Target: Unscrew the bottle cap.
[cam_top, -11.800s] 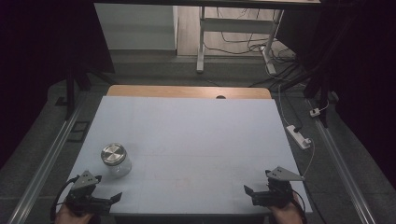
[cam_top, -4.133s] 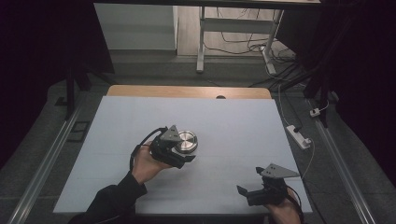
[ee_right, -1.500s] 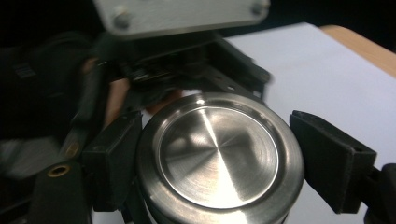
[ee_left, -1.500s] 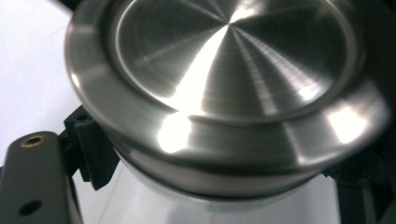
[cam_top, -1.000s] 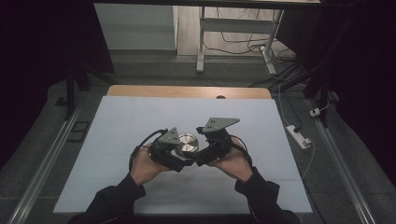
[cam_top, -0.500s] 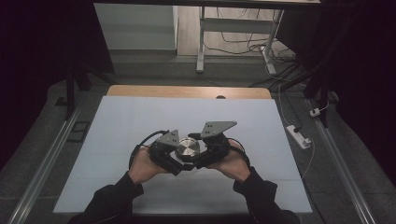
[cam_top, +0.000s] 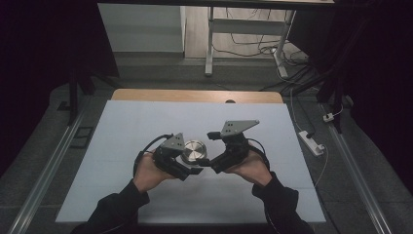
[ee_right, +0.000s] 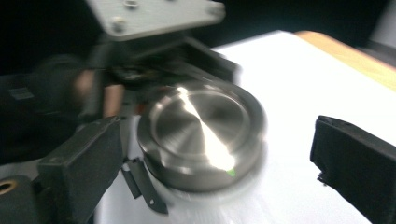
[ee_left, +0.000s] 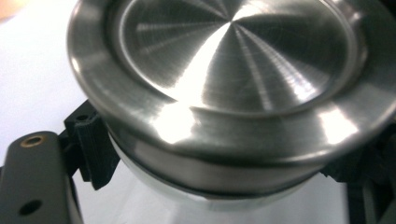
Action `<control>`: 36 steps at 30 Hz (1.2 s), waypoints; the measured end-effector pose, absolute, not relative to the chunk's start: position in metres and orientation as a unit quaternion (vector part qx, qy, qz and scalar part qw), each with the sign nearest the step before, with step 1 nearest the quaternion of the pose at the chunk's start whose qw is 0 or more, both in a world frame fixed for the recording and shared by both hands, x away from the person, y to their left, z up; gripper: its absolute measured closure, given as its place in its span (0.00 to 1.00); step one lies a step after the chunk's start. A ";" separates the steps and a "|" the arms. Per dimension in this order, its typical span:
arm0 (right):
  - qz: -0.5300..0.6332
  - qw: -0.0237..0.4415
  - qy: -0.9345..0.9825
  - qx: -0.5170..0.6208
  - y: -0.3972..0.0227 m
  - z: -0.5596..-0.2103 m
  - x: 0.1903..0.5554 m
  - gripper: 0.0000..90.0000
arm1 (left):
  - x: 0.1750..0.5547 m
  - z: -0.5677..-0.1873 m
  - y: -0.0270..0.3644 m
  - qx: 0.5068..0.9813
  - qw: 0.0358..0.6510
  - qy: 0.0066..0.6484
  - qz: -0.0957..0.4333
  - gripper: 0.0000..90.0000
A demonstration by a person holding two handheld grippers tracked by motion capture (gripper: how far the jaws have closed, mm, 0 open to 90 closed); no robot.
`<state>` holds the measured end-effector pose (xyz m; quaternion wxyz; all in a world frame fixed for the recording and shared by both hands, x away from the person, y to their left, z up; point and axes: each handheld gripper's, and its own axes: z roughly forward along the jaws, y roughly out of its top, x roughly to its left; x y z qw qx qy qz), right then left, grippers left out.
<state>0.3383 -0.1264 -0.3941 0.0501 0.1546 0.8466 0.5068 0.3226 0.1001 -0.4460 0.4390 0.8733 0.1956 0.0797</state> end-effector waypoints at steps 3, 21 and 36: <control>0.503 0.080 0.840 0.185 -0.119 -0.391 0.330 0.06 | 0.323 -0.447 0.100 0.872 0.434 0.208 0.092 0.18; 0.510 0.030 0.853 0.108 -0.112 -0.403 0.329 0.22 | 0.316 -0.448 0.090 0.887 0.442 0.132 0.024 0.18; 0.516 0.053 0.845 0.128 -0.126 -0.385 0.329 0.04 | 0.314 -0.441 0.094 0.880 0.435 0.177 0.077 0.18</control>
